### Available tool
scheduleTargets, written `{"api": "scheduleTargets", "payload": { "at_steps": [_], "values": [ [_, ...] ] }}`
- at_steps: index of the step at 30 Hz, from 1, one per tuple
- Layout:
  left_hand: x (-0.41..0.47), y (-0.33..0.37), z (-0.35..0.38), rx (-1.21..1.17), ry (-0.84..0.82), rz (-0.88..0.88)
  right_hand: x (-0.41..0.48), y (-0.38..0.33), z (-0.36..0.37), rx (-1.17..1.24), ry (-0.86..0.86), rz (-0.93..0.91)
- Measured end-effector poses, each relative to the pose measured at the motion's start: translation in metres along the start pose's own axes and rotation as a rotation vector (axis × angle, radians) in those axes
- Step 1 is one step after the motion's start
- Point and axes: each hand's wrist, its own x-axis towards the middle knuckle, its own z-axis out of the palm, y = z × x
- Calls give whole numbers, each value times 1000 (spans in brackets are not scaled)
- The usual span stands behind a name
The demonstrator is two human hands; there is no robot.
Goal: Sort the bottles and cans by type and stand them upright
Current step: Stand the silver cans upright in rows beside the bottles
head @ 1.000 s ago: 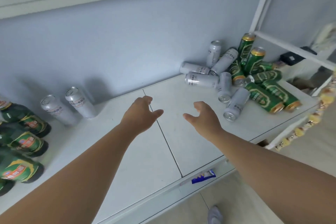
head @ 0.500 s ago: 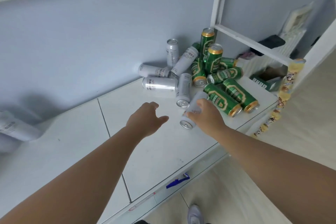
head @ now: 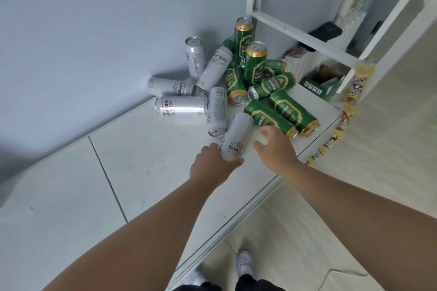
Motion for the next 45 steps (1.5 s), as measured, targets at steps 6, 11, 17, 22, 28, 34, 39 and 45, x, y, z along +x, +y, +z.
{"api": "scheduleTargets", "payload": {
  "at_steps": [6,11,17,22,28,34,39,45],
  "values": [
    [7,8,15,-69,55,-68,15,-2,0,-19,-1,-27],
    [5,1,11,-121,60,-56,27,-2,0,-38,-31,-40],
    [-7,-19,-6,-165,80,35,41,-9,2,-50,-44,-67],
    [-20,-35,-25,-175,150,85,56,-23,7,-135,-64,-147],
    [-39,-50,-54,-135,226,120,82,-50,6,-364,-147,-444],
    [-57,-70,-75,-154,340,98,101,-62,20,-844,-200,-879],
    [-68,-81,-84,-163,416,57,97,-53,48,-976,-200,-973],
    [-71,-82,-91,-166,435,33,100,-48,57,-985,-36,-1135]
  ]
}}
